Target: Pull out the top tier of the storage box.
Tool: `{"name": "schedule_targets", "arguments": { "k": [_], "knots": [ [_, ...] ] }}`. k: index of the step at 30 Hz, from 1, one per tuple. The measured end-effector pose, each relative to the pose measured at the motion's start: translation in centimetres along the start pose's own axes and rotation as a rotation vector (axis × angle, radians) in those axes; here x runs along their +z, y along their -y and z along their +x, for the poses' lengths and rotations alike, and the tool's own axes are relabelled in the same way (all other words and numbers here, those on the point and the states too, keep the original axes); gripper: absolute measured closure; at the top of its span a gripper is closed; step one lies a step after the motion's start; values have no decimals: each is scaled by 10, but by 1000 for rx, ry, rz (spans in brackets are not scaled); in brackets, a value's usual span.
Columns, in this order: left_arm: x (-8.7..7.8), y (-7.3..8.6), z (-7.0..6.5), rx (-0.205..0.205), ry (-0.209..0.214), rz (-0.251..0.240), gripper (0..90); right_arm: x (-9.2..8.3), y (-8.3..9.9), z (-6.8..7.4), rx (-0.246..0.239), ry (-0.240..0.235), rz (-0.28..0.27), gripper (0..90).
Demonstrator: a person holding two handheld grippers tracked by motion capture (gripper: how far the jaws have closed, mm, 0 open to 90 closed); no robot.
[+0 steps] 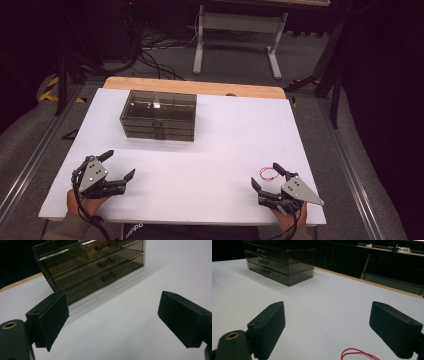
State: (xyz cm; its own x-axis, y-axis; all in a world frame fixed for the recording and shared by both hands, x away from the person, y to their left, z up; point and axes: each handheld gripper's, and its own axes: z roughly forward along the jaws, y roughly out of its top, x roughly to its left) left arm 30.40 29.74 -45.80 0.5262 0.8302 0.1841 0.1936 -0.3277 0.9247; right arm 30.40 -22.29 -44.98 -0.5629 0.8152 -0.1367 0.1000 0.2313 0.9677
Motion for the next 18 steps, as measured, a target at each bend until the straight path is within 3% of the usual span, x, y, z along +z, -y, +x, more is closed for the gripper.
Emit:
{"name": "schedule_targets", "arguments": {
  "k": [7,18],
  "knots": [
    [9,-3,-5,30,10,27,132,-2,2,-1,0,12,10,152],
    [24,-10,-7,100,-16,78,129,5,2,-3,-2,37,10,168]
  ]
}}
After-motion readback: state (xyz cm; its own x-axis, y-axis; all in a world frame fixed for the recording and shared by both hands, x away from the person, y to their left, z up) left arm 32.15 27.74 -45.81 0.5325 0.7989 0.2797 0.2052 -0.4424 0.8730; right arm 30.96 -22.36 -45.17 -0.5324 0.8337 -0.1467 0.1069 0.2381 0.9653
